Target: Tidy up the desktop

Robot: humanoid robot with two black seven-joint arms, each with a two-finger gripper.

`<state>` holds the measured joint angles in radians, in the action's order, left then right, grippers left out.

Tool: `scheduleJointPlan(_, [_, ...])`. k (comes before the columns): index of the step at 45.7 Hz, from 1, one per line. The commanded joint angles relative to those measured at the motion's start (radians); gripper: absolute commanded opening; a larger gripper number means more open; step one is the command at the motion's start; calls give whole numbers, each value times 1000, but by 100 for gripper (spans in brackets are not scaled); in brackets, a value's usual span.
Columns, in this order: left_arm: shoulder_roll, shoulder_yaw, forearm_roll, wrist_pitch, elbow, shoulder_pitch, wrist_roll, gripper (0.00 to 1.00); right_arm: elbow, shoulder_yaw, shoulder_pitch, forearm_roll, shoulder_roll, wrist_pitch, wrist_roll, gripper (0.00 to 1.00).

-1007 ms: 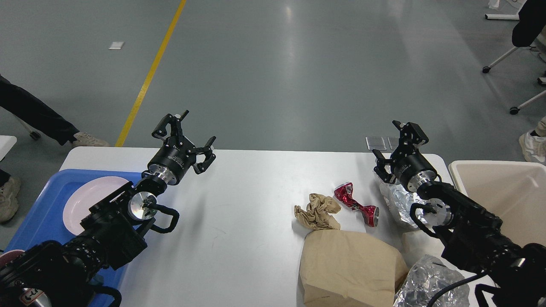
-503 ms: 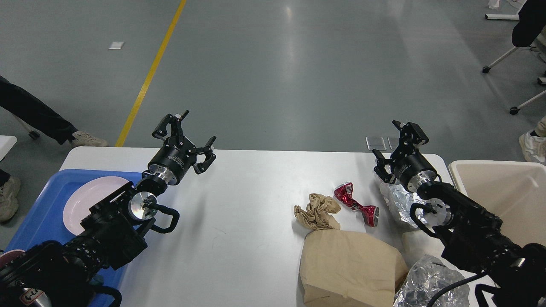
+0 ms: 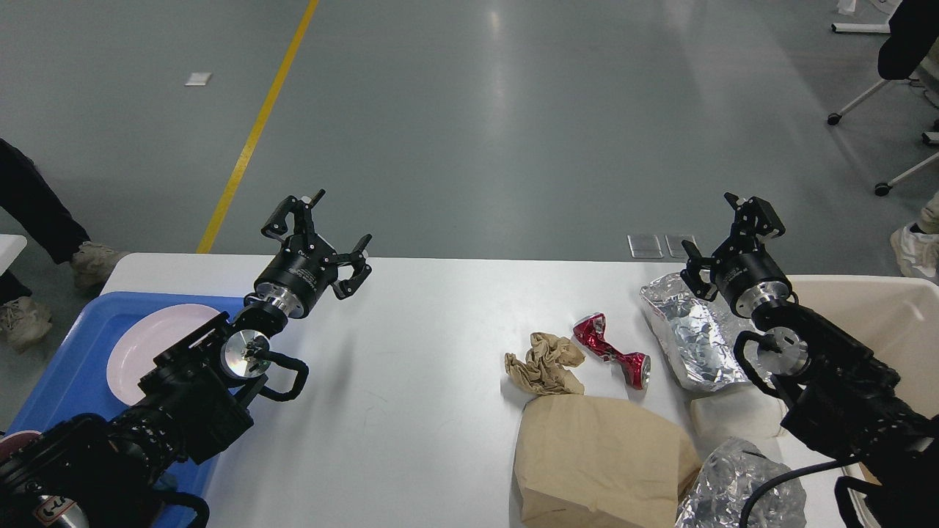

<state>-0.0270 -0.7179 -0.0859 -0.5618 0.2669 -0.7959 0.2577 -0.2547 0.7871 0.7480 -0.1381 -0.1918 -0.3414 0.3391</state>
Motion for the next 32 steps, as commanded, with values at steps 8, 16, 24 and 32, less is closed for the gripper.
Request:
scheduleJointPlan(8, [-1,0,0,0,0,0,0,97,0,6,-13,8,0,-1,0,100])
scheduleJointPlan(16, [1,0,0,0,0,0,0,97,2,6,-18,6,8,-1,0,100])
scheduleJointPlan(24, [-1,0,0,0,0,1,0,97,2,3,-18,8,6,1,0,100])
scheduleJointPlan(32, [1,0,0,0,0,0,2,97,3,-2,-32,6,0,1,0,100])
